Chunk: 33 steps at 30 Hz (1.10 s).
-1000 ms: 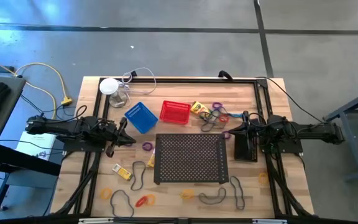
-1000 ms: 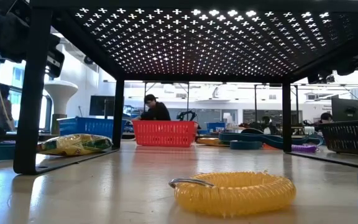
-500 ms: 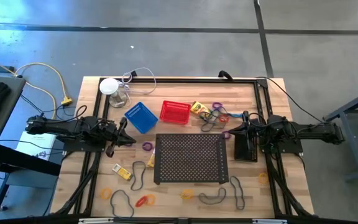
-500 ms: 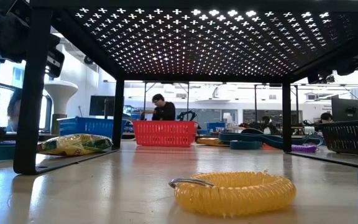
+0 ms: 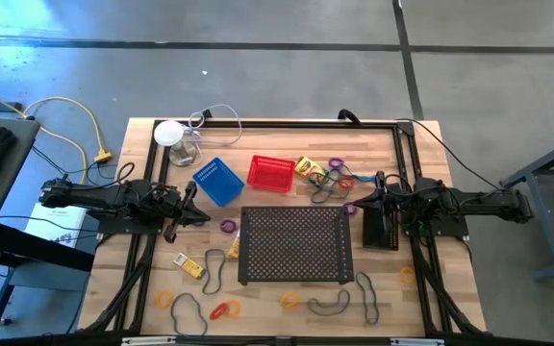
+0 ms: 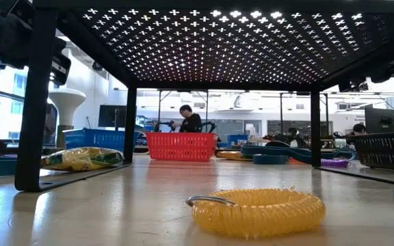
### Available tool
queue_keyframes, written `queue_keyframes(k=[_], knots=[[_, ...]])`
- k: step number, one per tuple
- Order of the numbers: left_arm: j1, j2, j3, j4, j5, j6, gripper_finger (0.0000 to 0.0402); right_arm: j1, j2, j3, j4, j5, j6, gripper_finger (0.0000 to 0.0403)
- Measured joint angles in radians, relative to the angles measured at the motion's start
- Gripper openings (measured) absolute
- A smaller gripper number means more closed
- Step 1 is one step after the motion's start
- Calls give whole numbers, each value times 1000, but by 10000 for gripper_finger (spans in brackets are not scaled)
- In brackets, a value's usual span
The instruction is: Pick & Place Office Desk Supplies
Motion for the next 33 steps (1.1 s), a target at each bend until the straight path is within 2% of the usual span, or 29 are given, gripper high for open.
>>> queue_keyframes(k=[22, 31, 33], knots=[[0, 0, 0, 0, 0, 0, 0, 0, 0, 0, 0, 0, 0, 3], [0, 0, 0, 59, -26, 1, 0, 0, 0, 0, 0, 0, 0, 3], [0, 0, 0, 62, -26, 1, 0, 0, 0, -1, 9, 7, -49, 3]])
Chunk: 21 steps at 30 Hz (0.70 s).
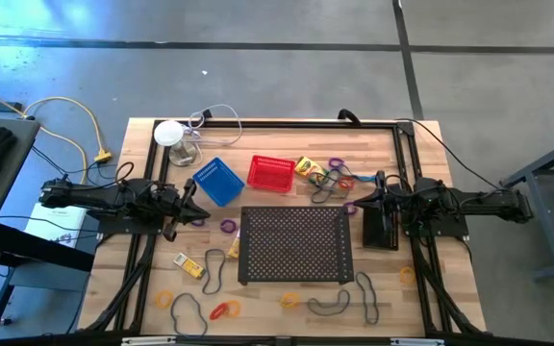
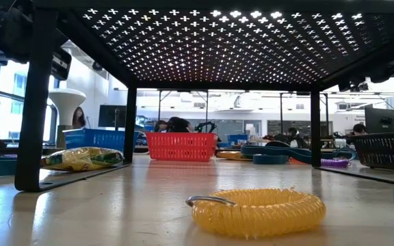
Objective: Pick & Place Office Desk Supplies
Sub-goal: Put the yellow spring keychain into the black bin
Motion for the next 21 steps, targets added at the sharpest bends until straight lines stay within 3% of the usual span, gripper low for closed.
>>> queue_keyframes(k=[3, 9, 13, 17, 21], knots=[[0, 0, 0, 0, 0, 3, 0, 0, 0, -2, 10, 39, -82, 3], [0, 0, 0, 4, 0, 82, 0, 0, 0, -2, 20, 43, -83, 3], [-9, 0, 0, -1, 27, 25, 0, 0, 0, -2, 58, 42, 56, 3], [-9, 0, 0, 29, 2, 84, 0, 0, 0, -2, 91, 13, 206, 3], [-9, 0, 0, 28, -2, 117, 0, 0, 0, -2, 189, -62, 242, 3]])
